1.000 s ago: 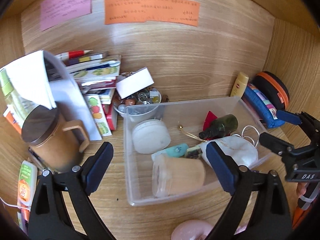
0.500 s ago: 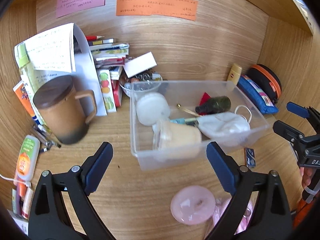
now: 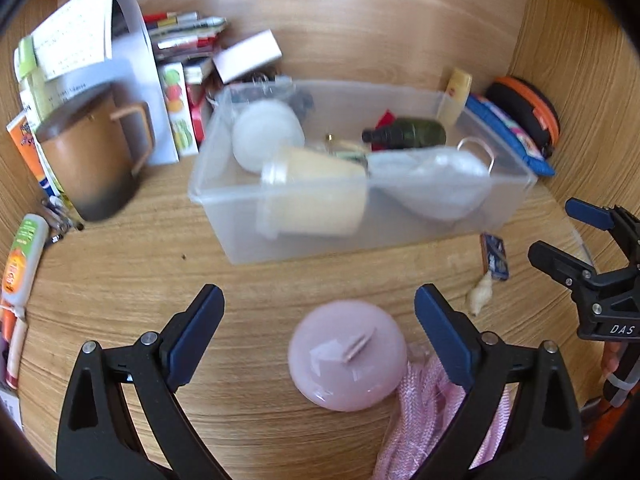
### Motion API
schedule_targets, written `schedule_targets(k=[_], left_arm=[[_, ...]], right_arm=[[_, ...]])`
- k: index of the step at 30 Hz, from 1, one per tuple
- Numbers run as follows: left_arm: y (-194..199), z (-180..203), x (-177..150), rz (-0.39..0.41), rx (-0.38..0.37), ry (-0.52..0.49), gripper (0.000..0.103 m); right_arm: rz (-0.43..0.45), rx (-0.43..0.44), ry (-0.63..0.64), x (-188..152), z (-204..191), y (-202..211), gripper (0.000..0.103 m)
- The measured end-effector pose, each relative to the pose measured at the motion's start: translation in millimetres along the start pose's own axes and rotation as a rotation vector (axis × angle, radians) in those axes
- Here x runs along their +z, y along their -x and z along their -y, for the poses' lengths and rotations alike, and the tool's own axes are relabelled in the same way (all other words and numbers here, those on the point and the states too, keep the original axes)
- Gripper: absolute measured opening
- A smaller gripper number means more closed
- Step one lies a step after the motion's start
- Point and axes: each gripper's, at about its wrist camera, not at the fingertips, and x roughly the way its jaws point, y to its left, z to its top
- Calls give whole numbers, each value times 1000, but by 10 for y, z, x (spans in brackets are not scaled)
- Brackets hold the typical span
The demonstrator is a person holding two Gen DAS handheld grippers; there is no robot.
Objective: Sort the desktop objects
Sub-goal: 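Withdraw both tools and move them toward the pink container and blue box, then grasp the pink round container with the left tool while the right tool grasps the blue Max box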
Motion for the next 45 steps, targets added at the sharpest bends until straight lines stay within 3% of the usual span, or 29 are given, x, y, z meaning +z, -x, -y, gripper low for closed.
schedule_targets(k=[5, 10, 30, 35, 45], left_arm=[[-141, 57, -51, -45, -10, 16, 97], [-189, 115, -81, -55, 32, -13, 97], [-128, -242, -234, -100, 63, 50, 97], [-118, -253, -269, -100, 84, 43, 97], [-117, -310, -308, -103, 119, 30, 99]], right_arm=[[-40, -5, -16, -82, 41, -130, 101], [-70, 11, -33, -103, 61, -240, 101], [-134, -35, -36, -115, -23, -607, 98], [-128, -31, 15, -126, -129, -587, 90], [-134, 31, -36, -218, 22, -535, 70]])
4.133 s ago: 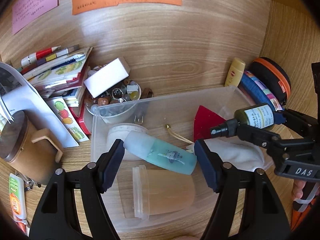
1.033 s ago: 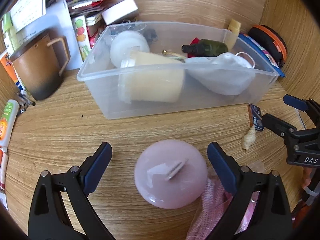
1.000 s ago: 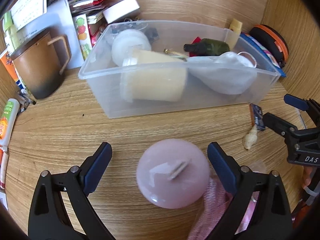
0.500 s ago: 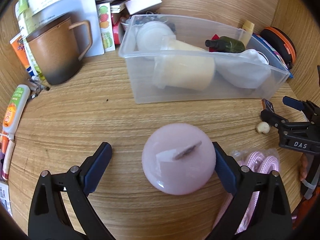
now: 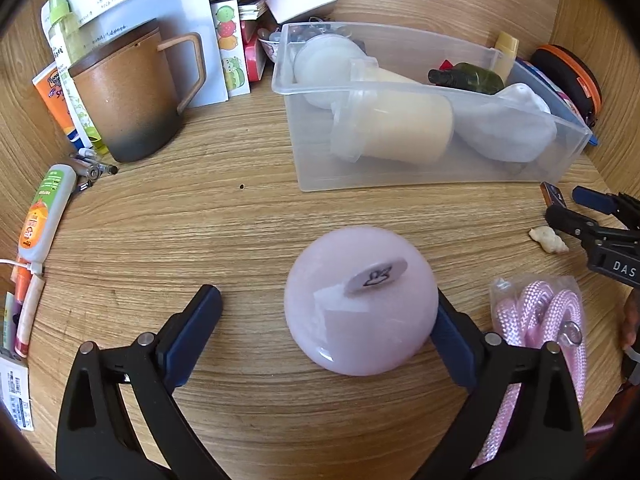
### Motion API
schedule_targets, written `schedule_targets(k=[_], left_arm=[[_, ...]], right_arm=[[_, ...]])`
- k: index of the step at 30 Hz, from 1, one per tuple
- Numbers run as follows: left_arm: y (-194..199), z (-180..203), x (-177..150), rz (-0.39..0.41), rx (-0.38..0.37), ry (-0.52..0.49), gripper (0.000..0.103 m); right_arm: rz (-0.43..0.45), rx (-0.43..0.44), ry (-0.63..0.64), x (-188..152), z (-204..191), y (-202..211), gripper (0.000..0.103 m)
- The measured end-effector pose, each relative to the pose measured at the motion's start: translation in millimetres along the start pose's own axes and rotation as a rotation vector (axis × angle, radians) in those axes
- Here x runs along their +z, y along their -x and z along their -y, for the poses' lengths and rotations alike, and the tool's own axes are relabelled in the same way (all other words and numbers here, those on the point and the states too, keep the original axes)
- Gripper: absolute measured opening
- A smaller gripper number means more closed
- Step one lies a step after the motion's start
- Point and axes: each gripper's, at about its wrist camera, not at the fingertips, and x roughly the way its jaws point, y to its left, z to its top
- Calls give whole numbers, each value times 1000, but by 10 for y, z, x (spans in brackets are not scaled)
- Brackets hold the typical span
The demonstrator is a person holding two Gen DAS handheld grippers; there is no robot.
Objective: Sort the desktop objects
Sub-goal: 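Grasp the pink round container with the left tool while the right tool grasps the blue Max box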
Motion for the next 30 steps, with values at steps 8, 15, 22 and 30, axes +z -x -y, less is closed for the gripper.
schedule_targets(k=[8, 15, 22, 30], left_arm=[[-52, 73, 69, 5, 6, -1, 99], [-6, 33, 46, 27, -24, 0, 94], [9, -7, 51, 46, -13, 23, 75], [24, -50, 51, 66, 2, 45, 63]], right_arm=[[11, 48, 1, -33, -21, 45, 40], [18, 31, 7, -43, -2, 75, 26], [40, 82, -45, -74, 28, 145, 25], [92, 198, -151, -68, 227, 325, 25]])
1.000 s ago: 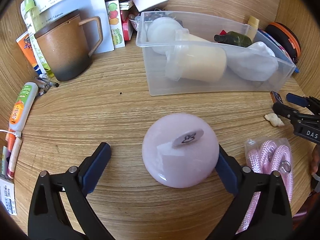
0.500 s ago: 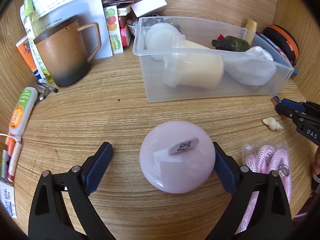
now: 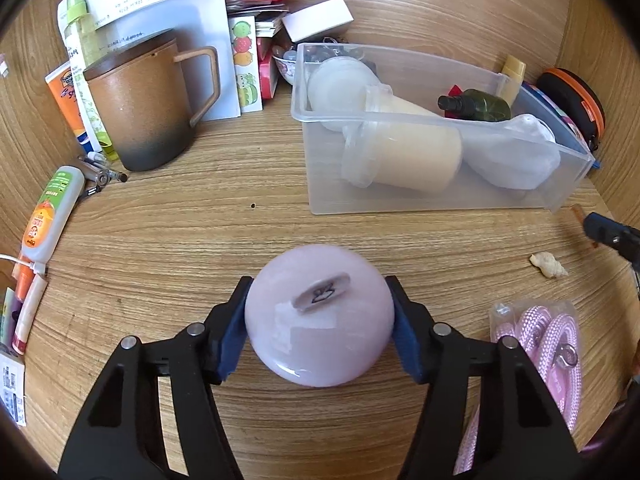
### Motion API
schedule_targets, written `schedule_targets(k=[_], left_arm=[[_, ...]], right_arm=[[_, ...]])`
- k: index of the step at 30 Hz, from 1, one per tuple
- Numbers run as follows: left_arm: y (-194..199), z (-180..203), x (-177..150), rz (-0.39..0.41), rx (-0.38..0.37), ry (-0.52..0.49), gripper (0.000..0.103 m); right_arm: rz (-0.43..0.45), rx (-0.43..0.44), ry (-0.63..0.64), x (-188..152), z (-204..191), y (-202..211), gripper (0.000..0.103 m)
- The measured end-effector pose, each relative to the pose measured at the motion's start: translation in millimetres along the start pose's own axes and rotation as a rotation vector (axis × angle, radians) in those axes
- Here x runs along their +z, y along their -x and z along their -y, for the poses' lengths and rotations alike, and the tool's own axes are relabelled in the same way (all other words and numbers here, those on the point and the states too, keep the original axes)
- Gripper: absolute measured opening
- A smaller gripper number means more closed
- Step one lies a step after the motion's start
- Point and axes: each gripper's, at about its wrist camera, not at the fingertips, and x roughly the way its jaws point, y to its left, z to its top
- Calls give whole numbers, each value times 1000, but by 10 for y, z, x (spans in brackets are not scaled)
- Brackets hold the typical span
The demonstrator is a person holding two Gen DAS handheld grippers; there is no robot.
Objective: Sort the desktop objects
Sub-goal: 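Grasp the pink round container with the left tool while the right tool grasps the blue Max box, then carry the pink container and blue box into the clear bin and open both tools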
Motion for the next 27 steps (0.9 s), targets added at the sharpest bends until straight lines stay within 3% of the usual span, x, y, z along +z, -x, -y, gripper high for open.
schedule_targets(k=[7, 15, 27], left_arm=[[90, -126, 17, 32, -12, 54, 63], [417, -271, 197, 135, 7, 100, 63], [766, -370, 590, 278, 56, 64, 63]], right_arm=[[61, -7, -12, 70, 36, 253, 25], [130, -40, 62, 183, -66, 544, 26], [210, -116, 147, 515, -174, 645, 26]])
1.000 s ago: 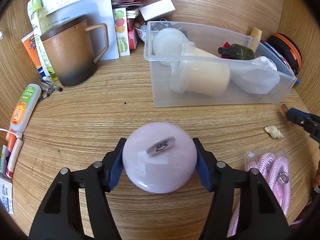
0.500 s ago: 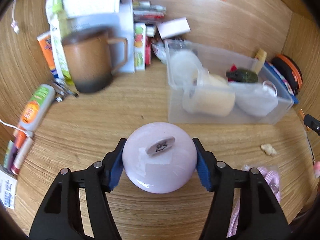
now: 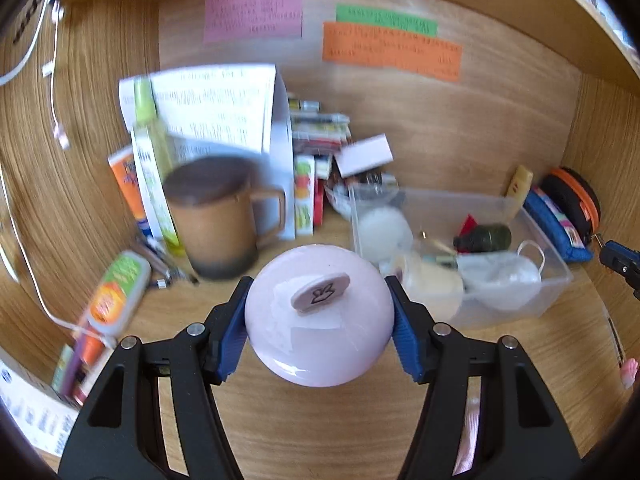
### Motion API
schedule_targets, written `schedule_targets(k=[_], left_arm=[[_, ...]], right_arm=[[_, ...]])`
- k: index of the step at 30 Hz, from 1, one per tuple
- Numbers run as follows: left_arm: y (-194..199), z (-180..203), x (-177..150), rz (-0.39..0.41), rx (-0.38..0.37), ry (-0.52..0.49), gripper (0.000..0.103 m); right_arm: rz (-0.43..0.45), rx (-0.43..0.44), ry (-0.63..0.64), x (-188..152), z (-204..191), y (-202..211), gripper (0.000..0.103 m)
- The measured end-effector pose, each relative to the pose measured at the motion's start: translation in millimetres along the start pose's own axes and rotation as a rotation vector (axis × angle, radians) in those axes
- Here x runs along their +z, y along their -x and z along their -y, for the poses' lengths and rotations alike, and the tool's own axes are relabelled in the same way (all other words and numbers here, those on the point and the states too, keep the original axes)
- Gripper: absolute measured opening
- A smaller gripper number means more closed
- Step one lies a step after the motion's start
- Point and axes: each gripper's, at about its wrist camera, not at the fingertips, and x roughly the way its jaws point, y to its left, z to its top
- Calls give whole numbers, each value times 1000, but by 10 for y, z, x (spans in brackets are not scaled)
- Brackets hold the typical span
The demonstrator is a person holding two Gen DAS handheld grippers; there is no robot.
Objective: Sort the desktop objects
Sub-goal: 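Carry the pink container and blue box into the clear bin and open both tools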
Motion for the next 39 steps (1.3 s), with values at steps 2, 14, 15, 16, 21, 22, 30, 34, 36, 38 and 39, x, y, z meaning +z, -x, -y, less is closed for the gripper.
schedule_targets(k=[2, 14, 15, 16, 21, 22, 30, 34, 36, 38, 39], left_arm=[[17, -12, 109, 25, -2, -3, 63], [-229, 317, 581, 42, -116, -65, 63], [-253, 358, 603, 39, -127, -69, 63], [-292, 401, 621, 34, -133, -77, 63], [-468, 643, 693, 10, -163, -123, 63], [-488, 666, 697, 6, -170, -126, 63], [-856, 926, 646, -79, -222, -160, 63], [-1012, 1044, 574, -117, -237, -184, 63], [-1082, 1091, 551, -134, -249, -189, 63], [-1128, 1130, 522, -148, -259, -195, 63], [-1158, 1152, 503, -159, -261, -201, 63]], right_arm=[[13, 2, 12, 80, -5, -8, 26], [55, 40, 44, 497, -121, -255, 26], [48, 47, 51, 532, -142, -308, 26], [39, 59, 55, 563, -154, -362, 26], [-5, 84, 75, 626, -264, -674, 26], [-14, 97, 70, 618, -270, -720, 26], [-74, 131, 77, 488, -308, -976, 26], [-57, 132, 69, 478, -258, -986, 26], [-59, 126, 56, 468, -214, -1012, 26], [-74, 123, 42, 463, -178, -1049, 29], [-78, 124, 34, 466, -162, -1069, 34]])
